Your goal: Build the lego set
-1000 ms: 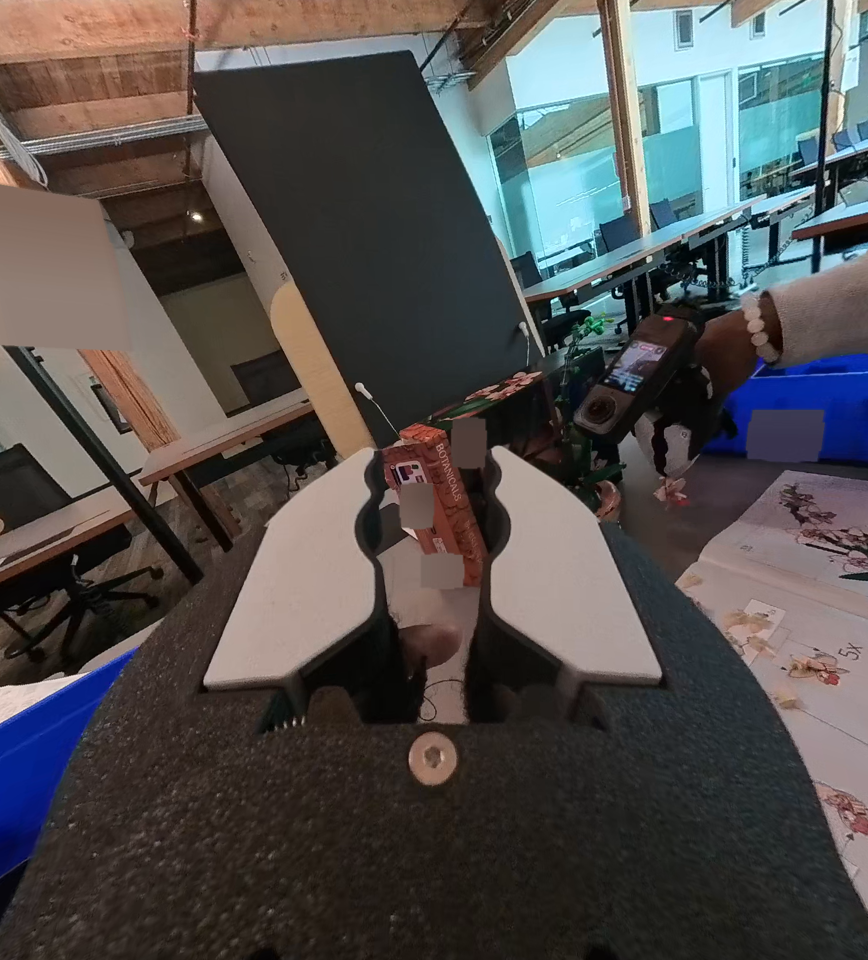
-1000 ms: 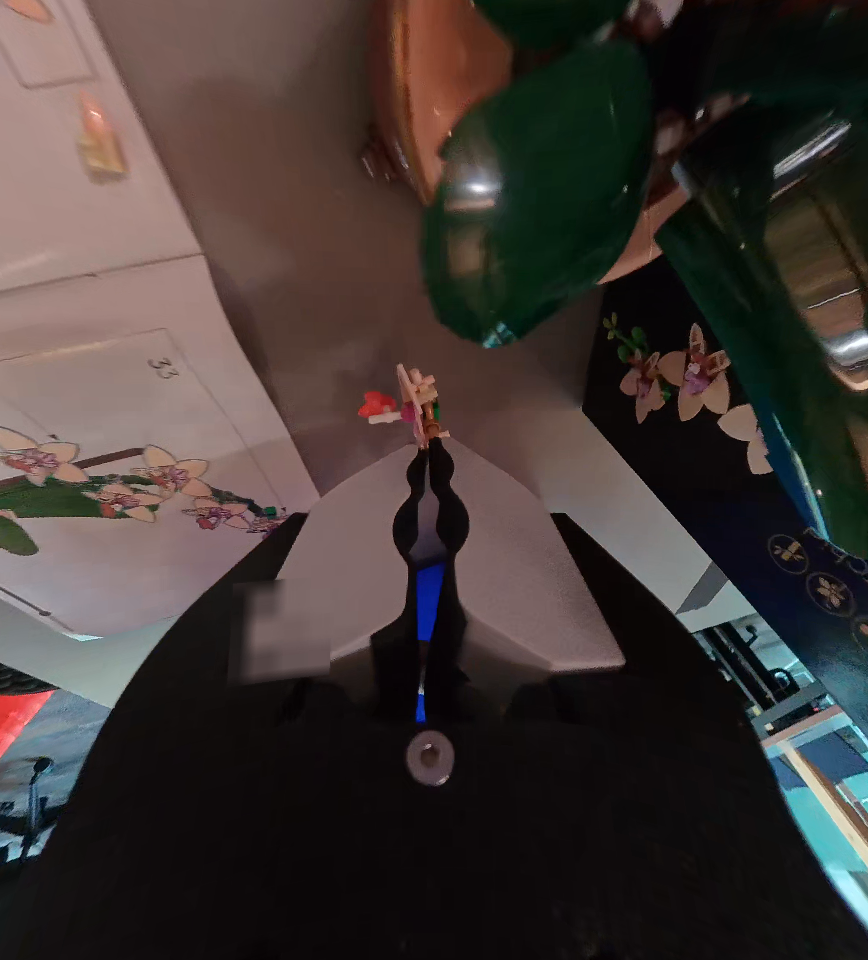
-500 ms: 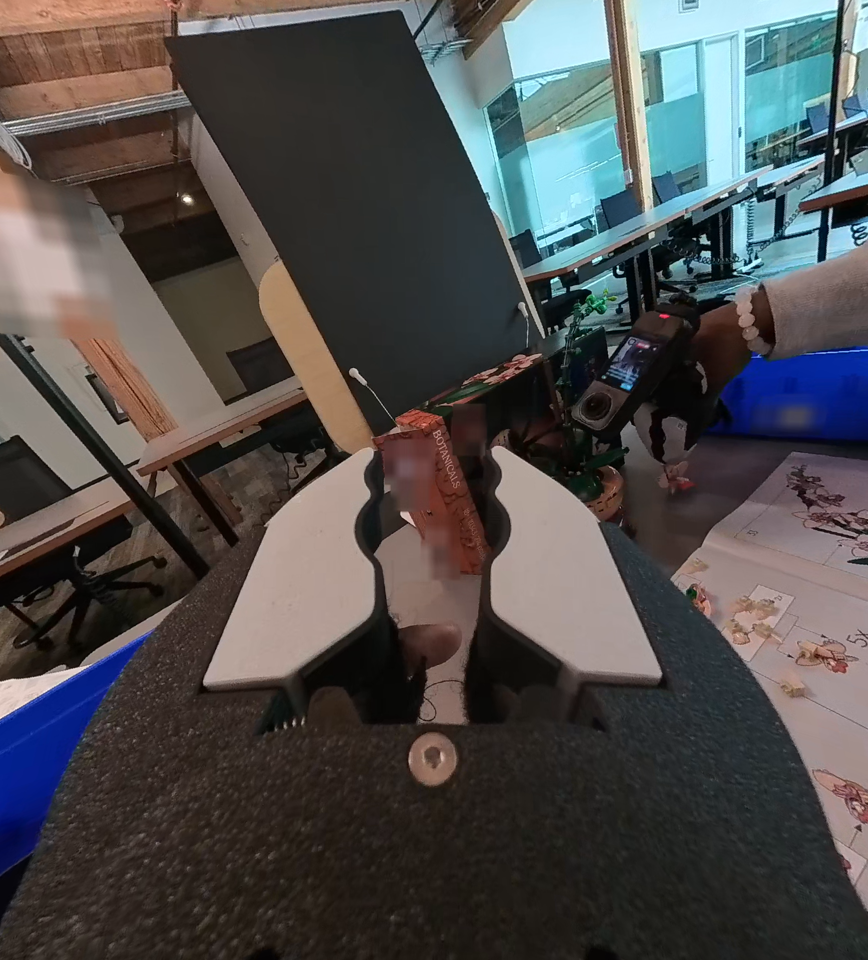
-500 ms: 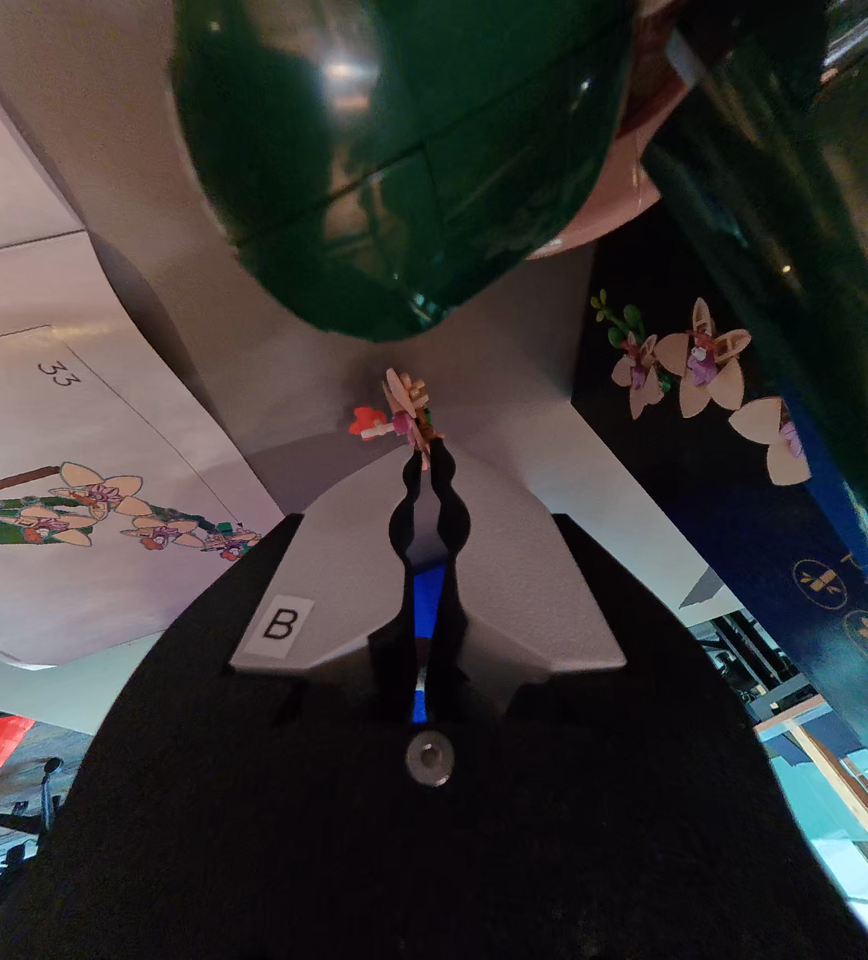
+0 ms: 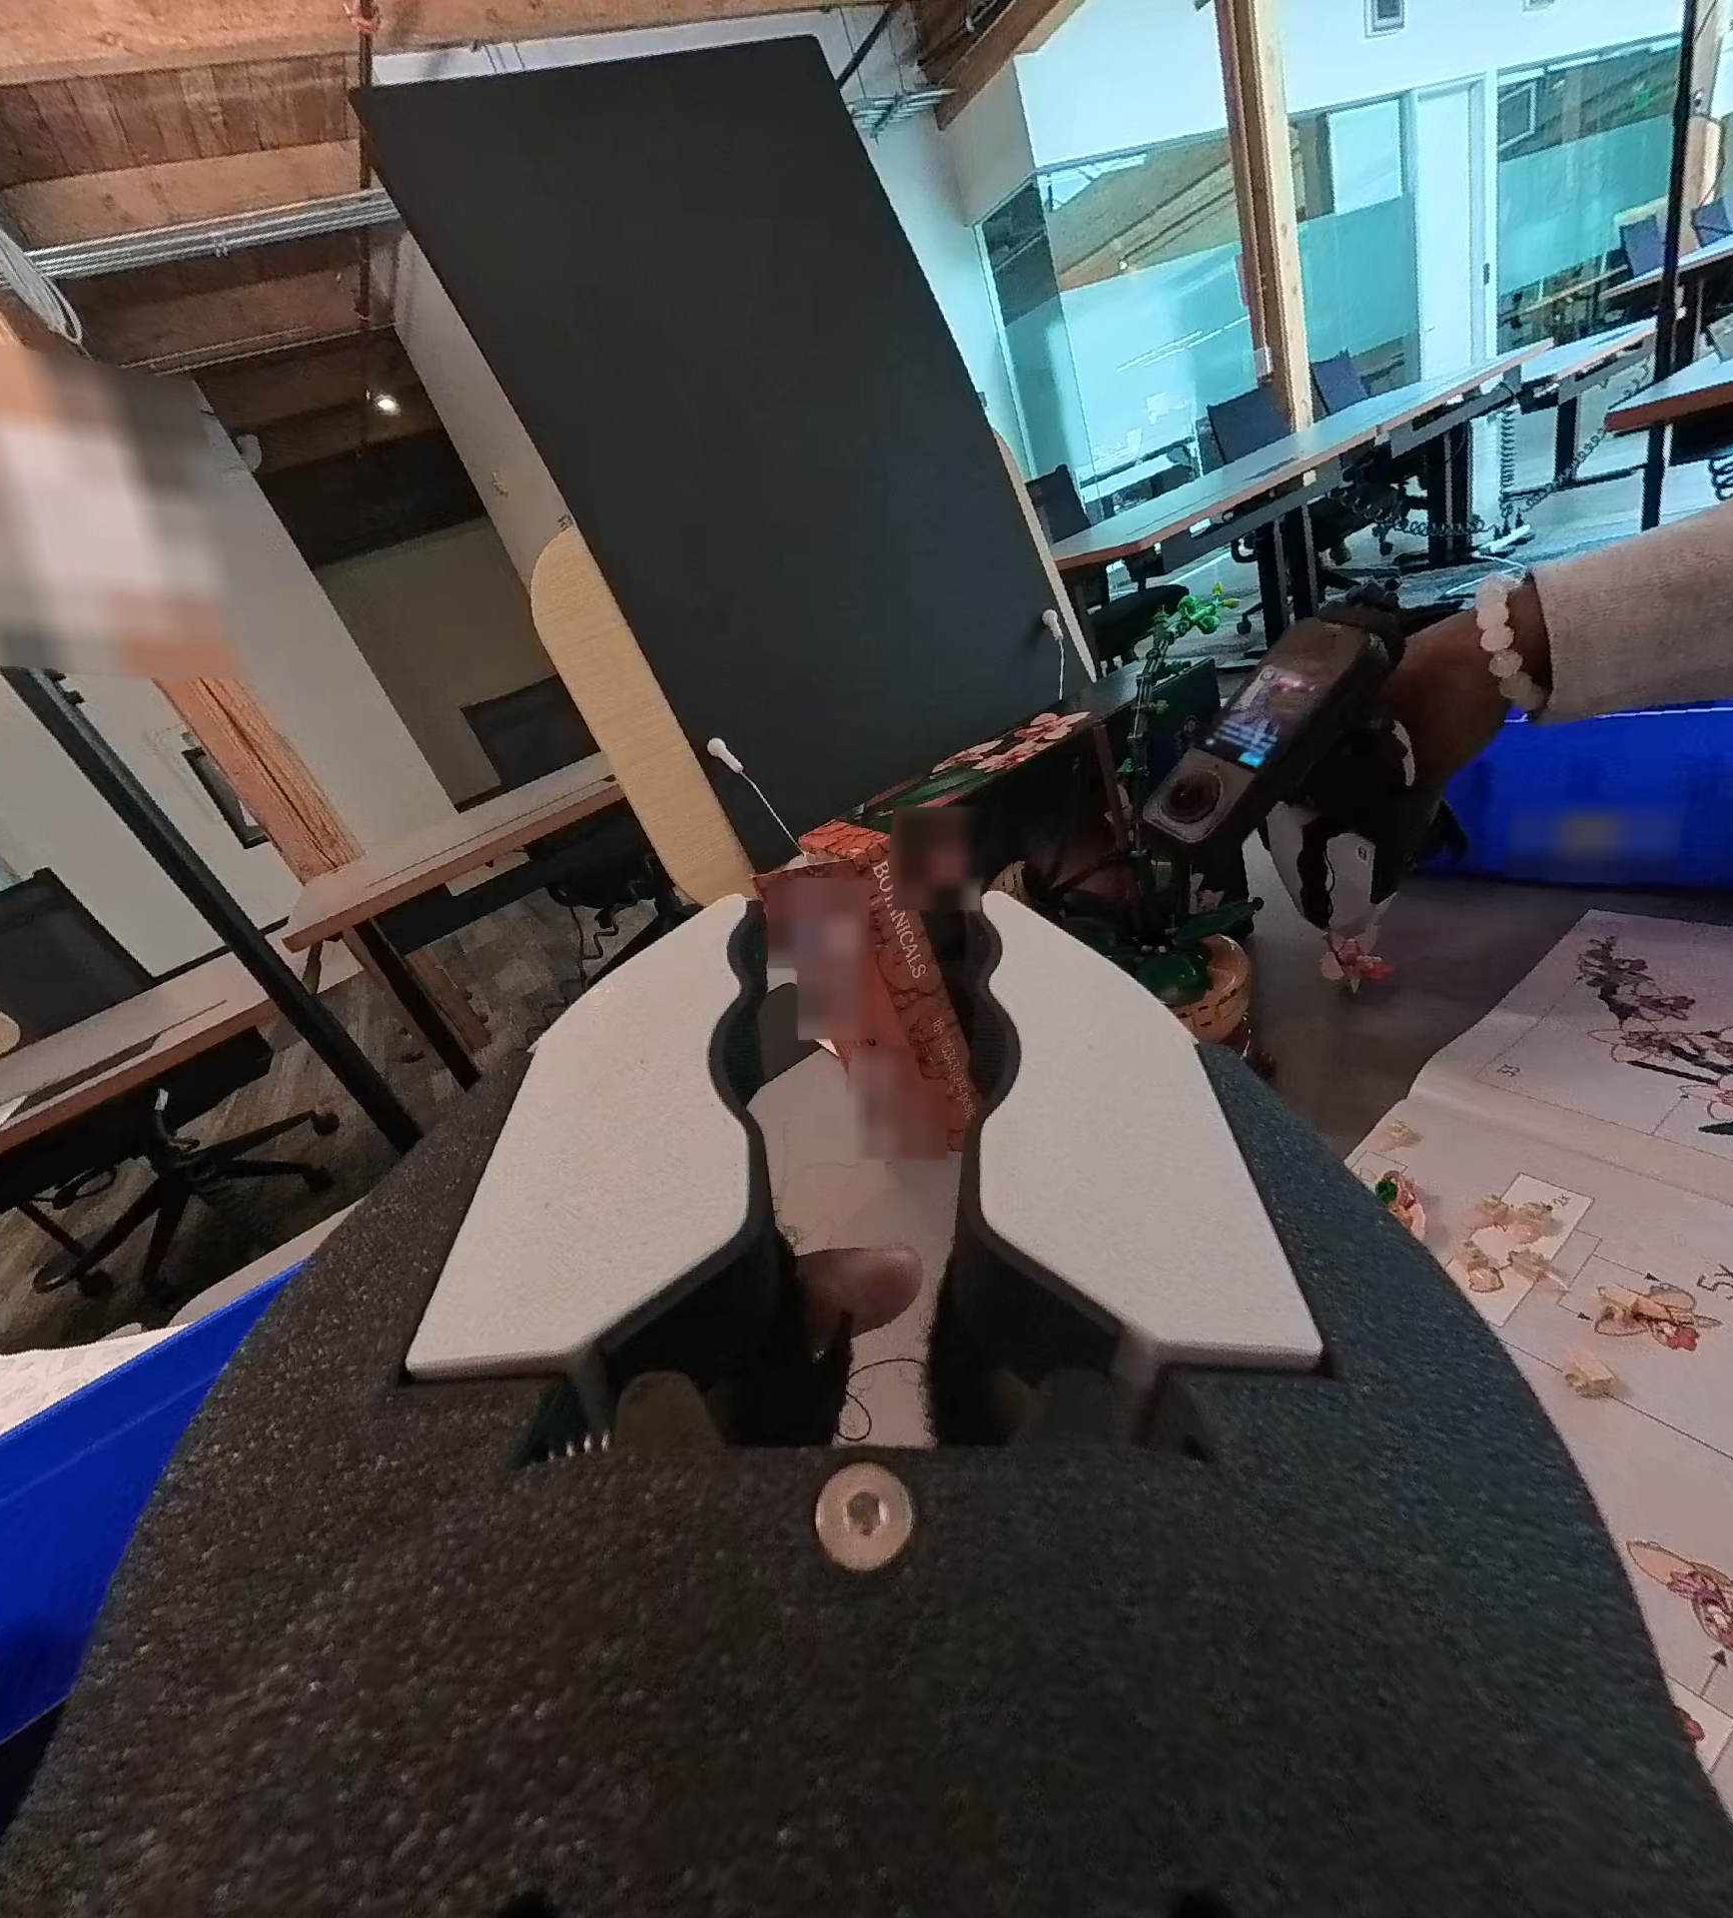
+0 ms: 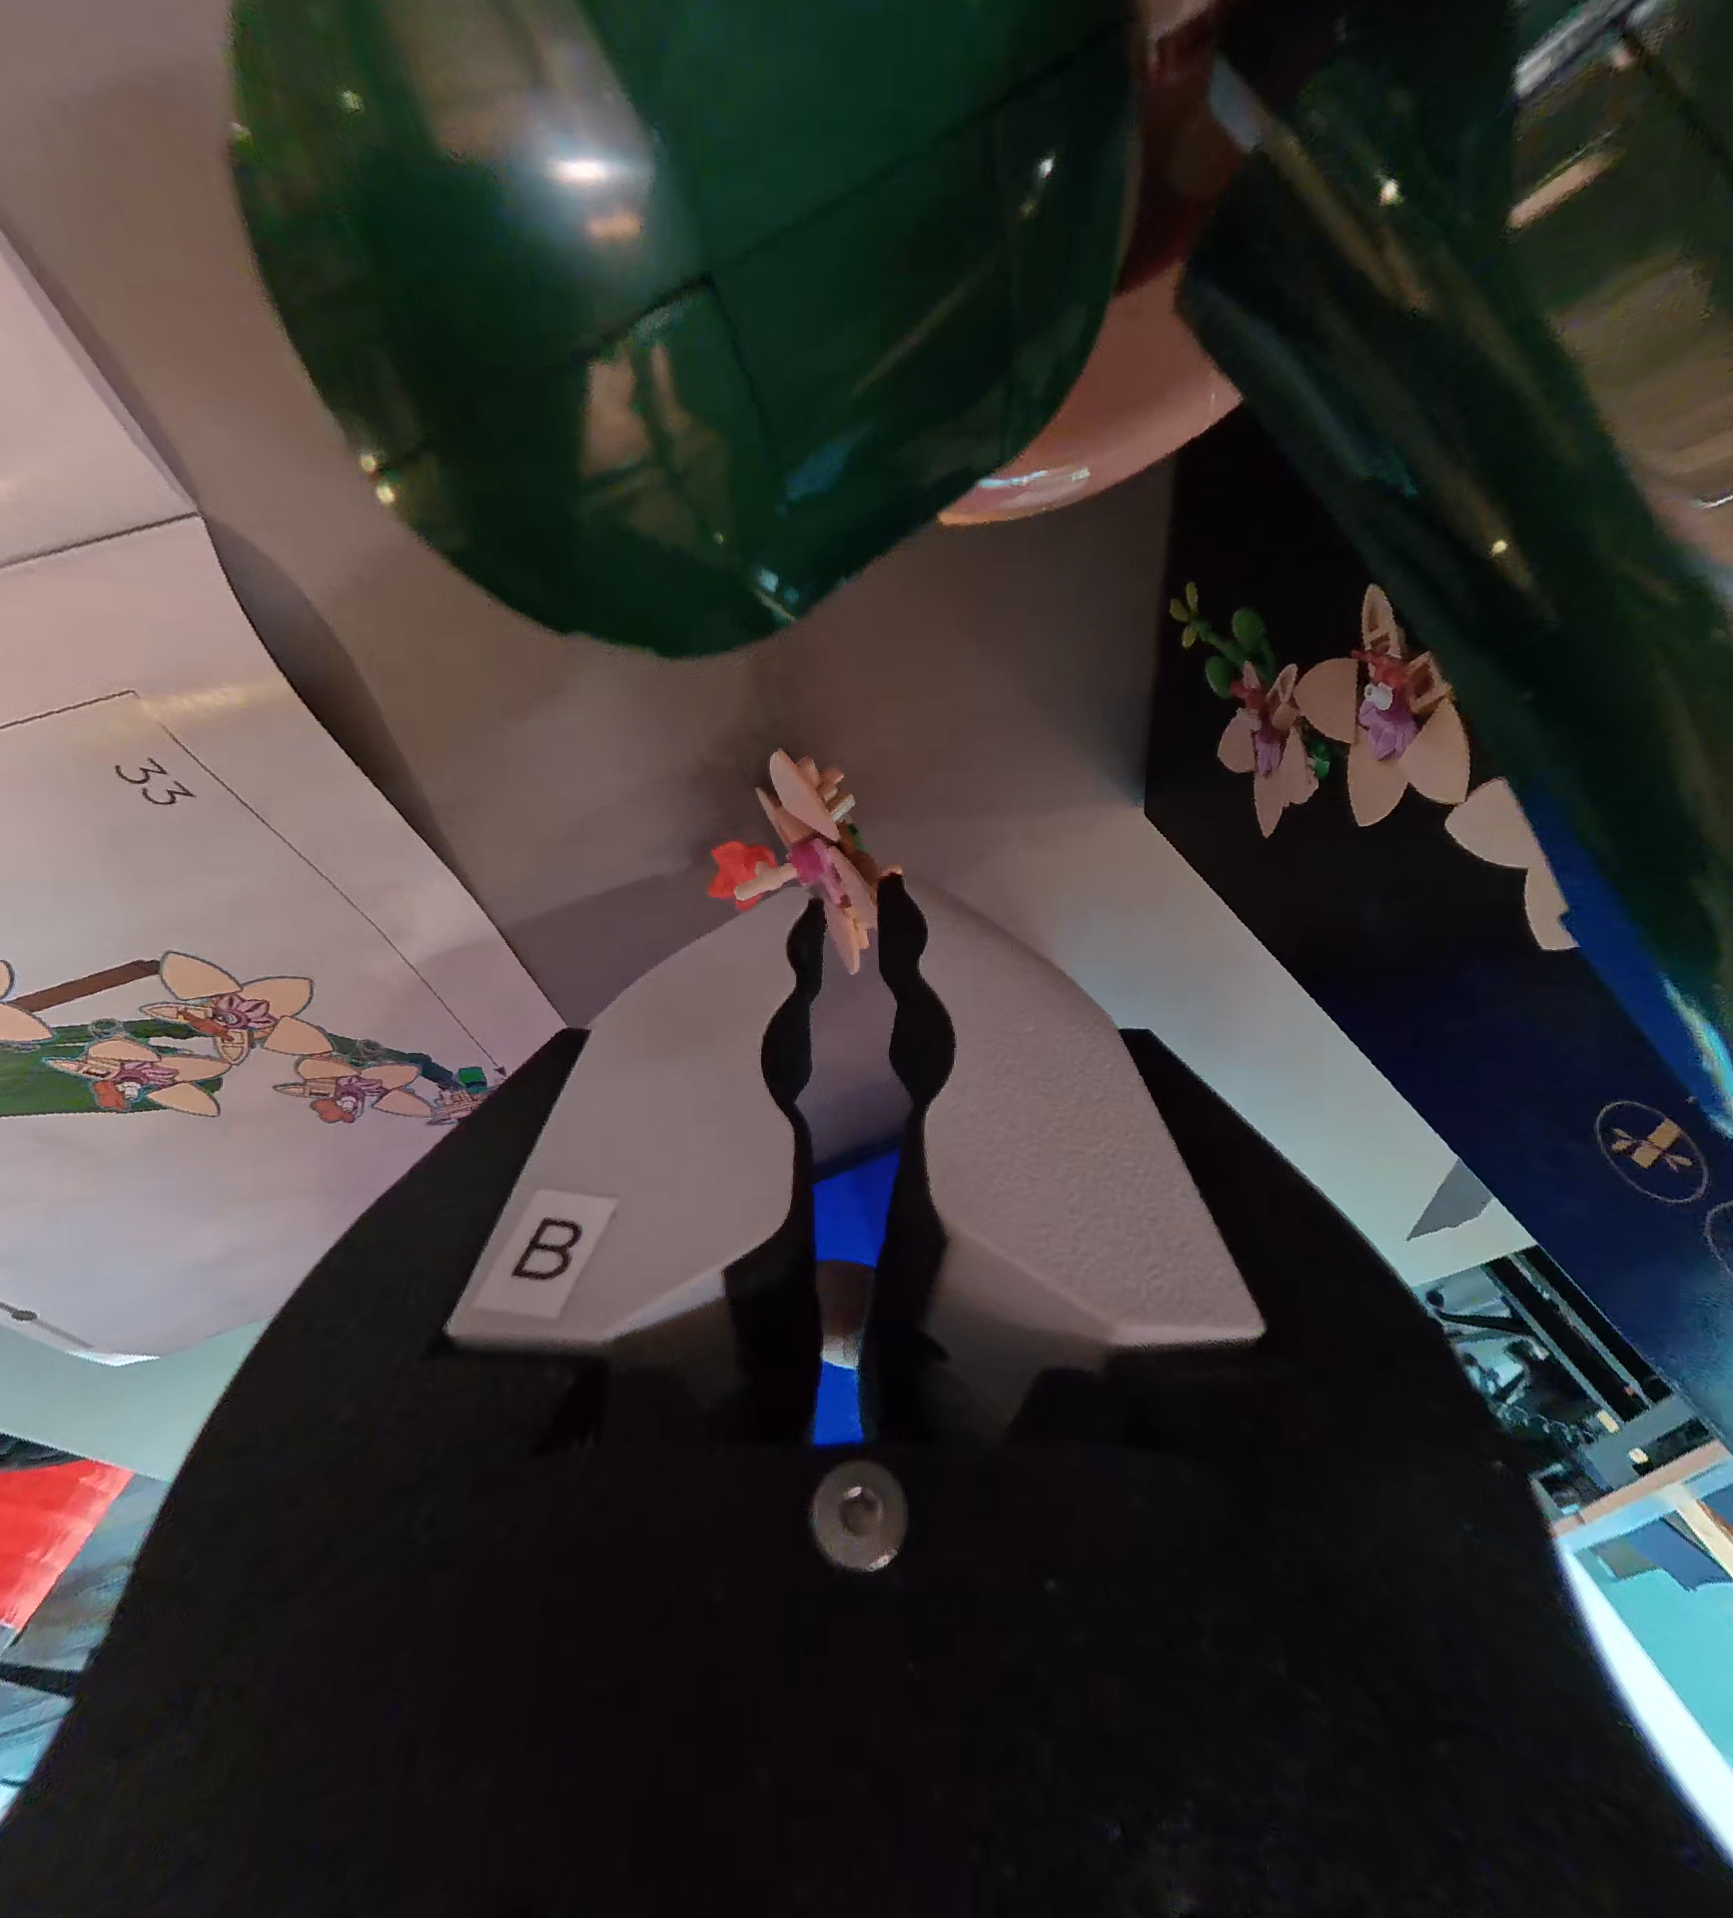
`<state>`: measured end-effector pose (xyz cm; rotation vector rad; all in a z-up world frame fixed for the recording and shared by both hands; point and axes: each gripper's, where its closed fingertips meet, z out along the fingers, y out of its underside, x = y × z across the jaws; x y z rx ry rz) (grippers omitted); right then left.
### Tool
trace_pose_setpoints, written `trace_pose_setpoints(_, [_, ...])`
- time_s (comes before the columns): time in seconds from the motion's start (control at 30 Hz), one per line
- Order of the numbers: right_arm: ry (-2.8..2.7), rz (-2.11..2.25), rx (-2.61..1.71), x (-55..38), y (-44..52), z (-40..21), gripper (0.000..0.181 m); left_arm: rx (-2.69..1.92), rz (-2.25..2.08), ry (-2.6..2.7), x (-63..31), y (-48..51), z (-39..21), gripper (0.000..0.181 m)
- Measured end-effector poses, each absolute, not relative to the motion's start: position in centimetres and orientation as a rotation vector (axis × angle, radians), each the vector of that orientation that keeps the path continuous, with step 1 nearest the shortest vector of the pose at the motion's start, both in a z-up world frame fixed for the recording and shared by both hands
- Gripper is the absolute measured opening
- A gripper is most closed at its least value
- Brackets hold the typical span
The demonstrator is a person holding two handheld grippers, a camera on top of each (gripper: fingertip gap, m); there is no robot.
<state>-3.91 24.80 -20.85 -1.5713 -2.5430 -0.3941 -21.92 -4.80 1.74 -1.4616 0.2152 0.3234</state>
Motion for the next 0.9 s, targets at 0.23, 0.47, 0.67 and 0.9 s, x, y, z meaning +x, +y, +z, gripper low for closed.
trace_pose_setpoints(0.23, [-2.533,-0.356,-1.565,-4.3,25.0,-21.1,0.01,-1.464,0.324,0.214,-22.0,-4.8,1.7,0.036])
trace_pose_setpoints(0.47, [-2.527,-0.354,-1.567,-4.5,25.1,-21.2,0.01,-1.466,0.323,0.21,-22.1,-4.8,1.6,0.036])
trace_pose_setpoints(0.67, [-2.488,-0.324,-1.579,-4.3,25.0,-20.6,0.01,-1.466,0.324,0.209,-22.1,-4.8,1.6,0.036])
trace_pose_setpoints(0.9, [-2.358,-0.168,-1.546,-3.8,23.8,-19.1,0.011,-1.472,0.322,0.215,-22.0,-4.6,1.5,0.036])
